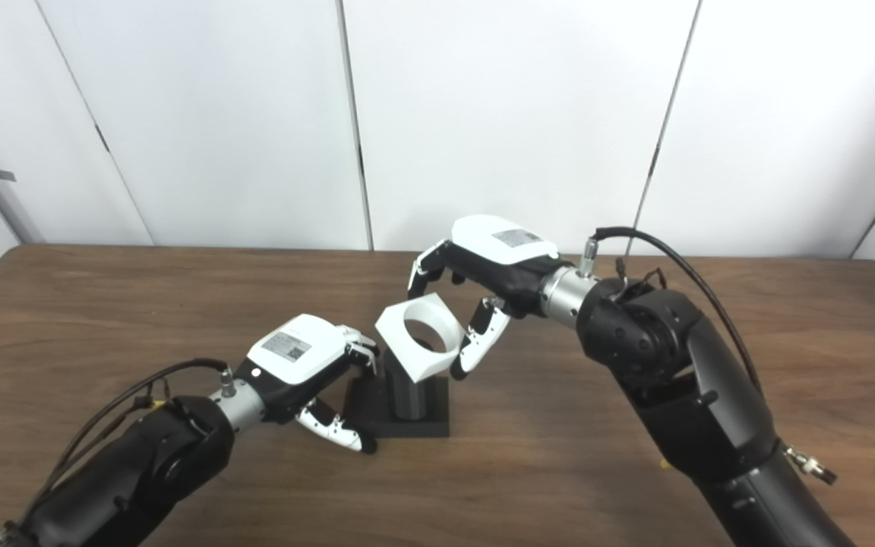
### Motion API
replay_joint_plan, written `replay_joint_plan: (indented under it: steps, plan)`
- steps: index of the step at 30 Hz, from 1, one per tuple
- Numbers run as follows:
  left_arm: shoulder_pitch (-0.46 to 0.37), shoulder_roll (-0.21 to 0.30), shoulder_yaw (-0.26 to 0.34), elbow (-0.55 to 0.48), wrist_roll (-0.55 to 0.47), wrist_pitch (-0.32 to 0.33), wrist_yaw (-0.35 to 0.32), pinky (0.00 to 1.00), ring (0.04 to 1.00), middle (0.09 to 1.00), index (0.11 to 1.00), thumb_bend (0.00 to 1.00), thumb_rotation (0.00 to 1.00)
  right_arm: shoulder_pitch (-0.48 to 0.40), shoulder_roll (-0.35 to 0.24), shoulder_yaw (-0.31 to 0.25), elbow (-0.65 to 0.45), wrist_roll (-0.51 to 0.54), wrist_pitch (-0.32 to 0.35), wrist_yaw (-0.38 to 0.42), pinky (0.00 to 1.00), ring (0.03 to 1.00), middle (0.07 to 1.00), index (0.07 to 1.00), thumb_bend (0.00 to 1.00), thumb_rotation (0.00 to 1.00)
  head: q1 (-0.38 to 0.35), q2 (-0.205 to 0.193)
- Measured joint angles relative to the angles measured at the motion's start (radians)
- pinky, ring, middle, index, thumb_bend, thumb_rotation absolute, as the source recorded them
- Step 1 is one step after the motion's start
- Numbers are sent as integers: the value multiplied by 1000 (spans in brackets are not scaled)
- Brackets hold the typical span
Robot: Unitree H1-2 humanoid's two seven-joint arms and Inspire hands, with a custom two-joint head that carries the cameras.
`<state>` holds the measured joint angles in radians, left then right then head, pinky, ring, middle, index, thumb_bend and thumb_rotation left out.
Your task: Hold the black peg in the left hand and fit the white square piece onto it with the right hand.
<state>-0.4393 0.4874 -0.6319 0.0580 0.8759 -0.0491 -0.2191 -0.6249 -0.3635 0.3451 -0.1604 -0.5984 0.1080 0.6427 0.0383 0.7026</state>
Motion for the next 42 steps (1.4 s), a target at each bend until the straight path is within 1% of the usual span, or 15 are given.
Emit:
replay_joint_plan:
  steps: [4,7,16,29,33,35,40,42]
  plan:
    - [0,0,1,-14,1,15,-19,775,851,825,495,517,88,0,5,6,7,0,0,-6,643,743,704,476,520,131,-2,3]
    - [0,0,0,-21,5,23,-32,771,849,820,495,516,88,0,7,15,26,0,-1,-8,642,743,707,476,521,131,-2,3]
    - [0,-5,0,-24,8,35,-34,760,841,822,495,516,88,2,10,28,36,1,-3,-9,658,744,704,477,521,131,0,9]
    - [0,-7,0,-28,14,37,-44,757,835,823,495,517,88,2,14,32,68,1,-3,-19,669,750,709,477,521,130,3,14]
    - [0,-7,0,-28,16,38,-45,744,827,829,495,517,88,1,22,38,87,-2,-3,-36,672,749,706,477,521,130,5,14]
    - [0,-8,-1,-28,16,38,-45,754,830,834,495,517,88,1,32,47,109,-6,-3,-44,677,750,703,477,521,130,3,15]
    - [0,-9,-1,-29,16,39,-47,728,819,832,495,517,88,-4,45,59,135,-19,-3,-46,682,756,698,477,521,130,3,17]
    - [0,-9,-1,-29,16,41,-49,736,823,833,495,517,87,-6,49,60,140,-20,-3,-48,681,757,698,477,521,130,5,17]
